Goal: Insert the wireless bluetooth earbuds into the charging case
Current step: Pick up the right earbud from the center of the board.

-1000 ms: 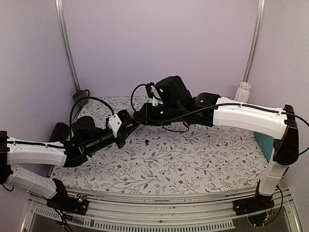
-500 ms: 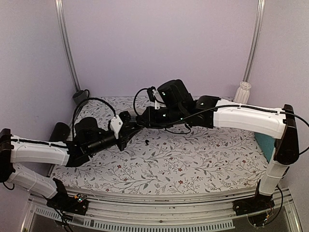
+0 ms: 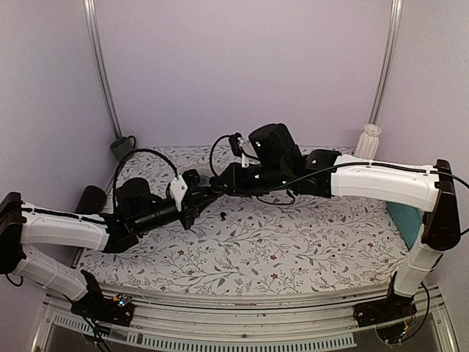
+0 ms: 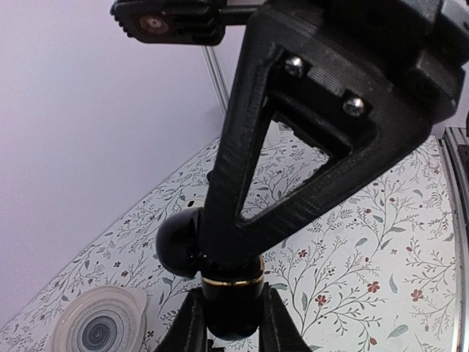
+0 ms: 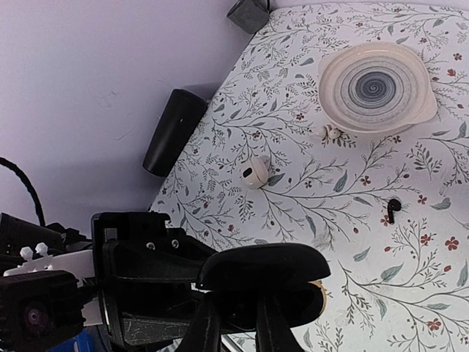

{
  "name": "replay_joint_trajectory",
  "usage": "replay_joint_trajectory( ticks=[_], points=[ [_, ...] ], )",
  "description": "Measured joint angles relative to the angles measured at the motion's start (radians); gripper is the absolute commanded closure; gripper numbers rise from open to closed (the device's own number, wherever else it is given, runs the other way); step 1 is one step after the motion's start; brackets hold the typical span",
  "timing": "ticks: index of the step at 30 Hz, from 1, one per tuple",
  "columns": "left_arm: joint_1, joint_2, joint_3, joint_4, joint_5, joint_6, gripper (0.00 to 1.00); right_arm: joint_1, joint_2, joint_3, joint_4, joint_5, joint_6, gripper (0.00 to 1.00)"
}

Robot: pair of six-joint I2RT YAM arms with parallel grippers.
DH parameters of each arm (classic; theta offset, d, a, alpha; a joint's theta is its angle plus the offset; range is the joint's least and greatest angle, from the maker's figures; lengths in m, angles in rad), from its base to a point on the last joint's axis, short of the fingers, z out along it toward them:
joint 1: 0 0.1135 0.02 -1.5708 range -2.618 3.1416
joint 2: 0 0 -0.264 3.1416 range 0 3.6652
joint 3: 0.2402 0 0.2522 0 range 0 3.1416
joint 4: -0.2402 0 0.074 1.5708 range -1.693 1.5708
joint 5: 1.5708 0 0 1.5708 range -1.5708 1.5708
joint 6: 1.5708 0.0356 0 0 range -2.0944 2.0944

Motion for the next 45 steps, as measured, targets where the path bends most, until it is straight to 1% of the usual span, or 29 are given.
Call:
replay_joint_trajectory(
  ticks=[11, 26, 34, 36, 39, 45],
  points=[
    [0.002, 0.030, 0.000, 0.011, 0.010, -0.001, 1.00, -0.024, -0.016, -0.062, 0.053, -0.053, 0.031, 0.87],
    [0.003, 0.037, 0.000, 0.032, 0.029, -0.008, 1.00, -0.029, -0.044, -0.104, 0.093, -0.067, 0.052, 0.86],
    [0.003, 0.041, 0.000, 0.037, 0.032, -0.015, 1.00, -0.037, -0.059, -0.117, 0.099, -0.071, 0.063, 0.82],
    [0.003, 0.044, 0.000, 0.040, 0.034, -0.015, 1.00, -0.041, -0.065, -0.123, 0.099, -0.071, 0.064, 0.77],
    [0.004, 0.045, 0.000, 0.042, 0.039, -0.016, 1.00, -0.049, -0.066, -0.126, 0.102, -0.069, 0.065, 0.76],
    [0.005, 0.045, 0.000, 0.043, 0.051, -0.019, 1.00, -0.050, -0.066, -0.131, 0.106, -0.071, 0.064, 0.68]
  ],
)
